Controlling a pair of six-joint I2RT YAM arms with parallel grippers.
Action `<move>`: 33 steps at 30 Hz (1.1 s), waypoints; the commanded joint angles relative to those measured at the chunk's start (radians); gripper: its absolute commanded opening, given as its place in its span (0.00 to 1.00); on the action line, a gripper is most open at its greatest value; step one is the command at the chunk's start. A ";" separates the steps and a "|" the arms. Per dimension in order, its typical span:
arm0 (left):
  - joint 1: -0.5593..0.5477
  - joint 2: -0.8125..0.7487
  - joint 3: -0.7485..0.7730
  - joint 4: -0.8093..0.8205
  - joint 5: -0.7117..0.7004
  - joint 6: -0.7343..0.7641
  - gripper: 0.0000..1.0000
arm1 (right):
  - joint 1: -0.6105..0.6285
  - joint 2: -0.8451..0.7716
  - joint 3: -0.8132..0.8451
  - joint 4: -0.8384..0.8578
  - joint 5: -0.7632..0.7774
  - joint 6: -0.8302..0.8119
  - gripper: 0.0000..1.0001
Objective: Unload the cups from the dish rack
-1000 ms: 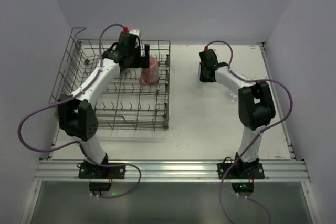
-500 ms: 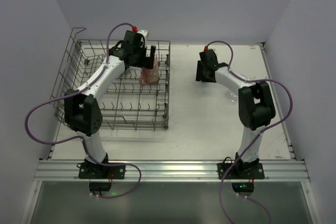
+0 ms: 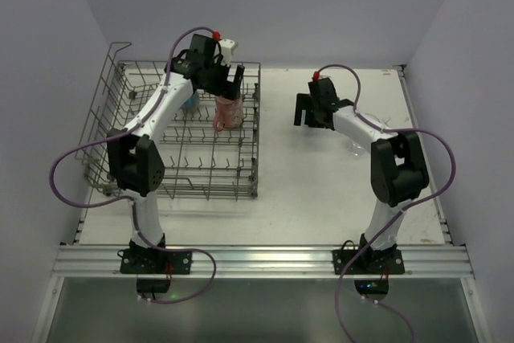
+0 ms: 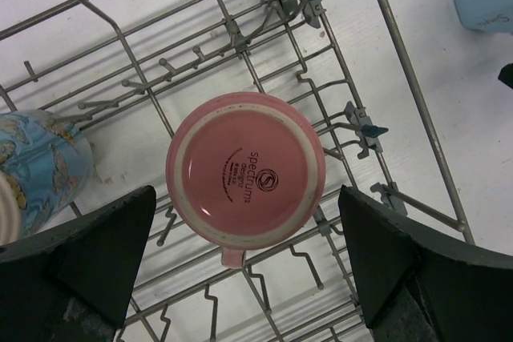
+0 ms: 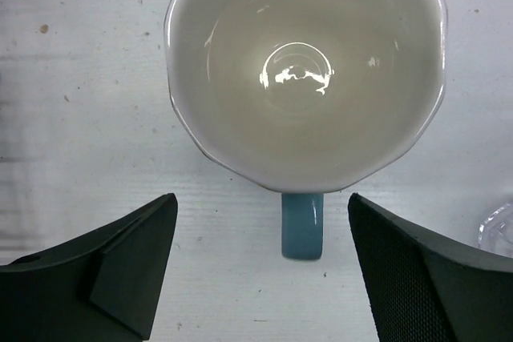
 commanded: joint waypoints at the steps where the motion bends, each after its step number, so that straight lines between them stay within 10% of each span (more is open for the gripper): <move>1: 0.016 0.054 0.097 -0.094 0.077 0.076 1.00 | 0.004 -0.071 -0.018 0.033 -0.020 -0.017 0.90; 27: 0.015 0.261 0.199 -0.148 0.108 0.096 0.98 | 0.004 -0.090 -0.081 0.075 -0.061 -0.003 0.91; 31: 0.015 0.263 0.201 -0.146 0.091 0.087 0.84 | 0.005 -0.088 -0.081 0.075 -0.061 -0.001 0.91; 33: 0.015 0.258 0.201 -0.143 0.088 0.079 0.58 | 0.004 -0.088 -0.076 0.069 -0.063 0.000 0.90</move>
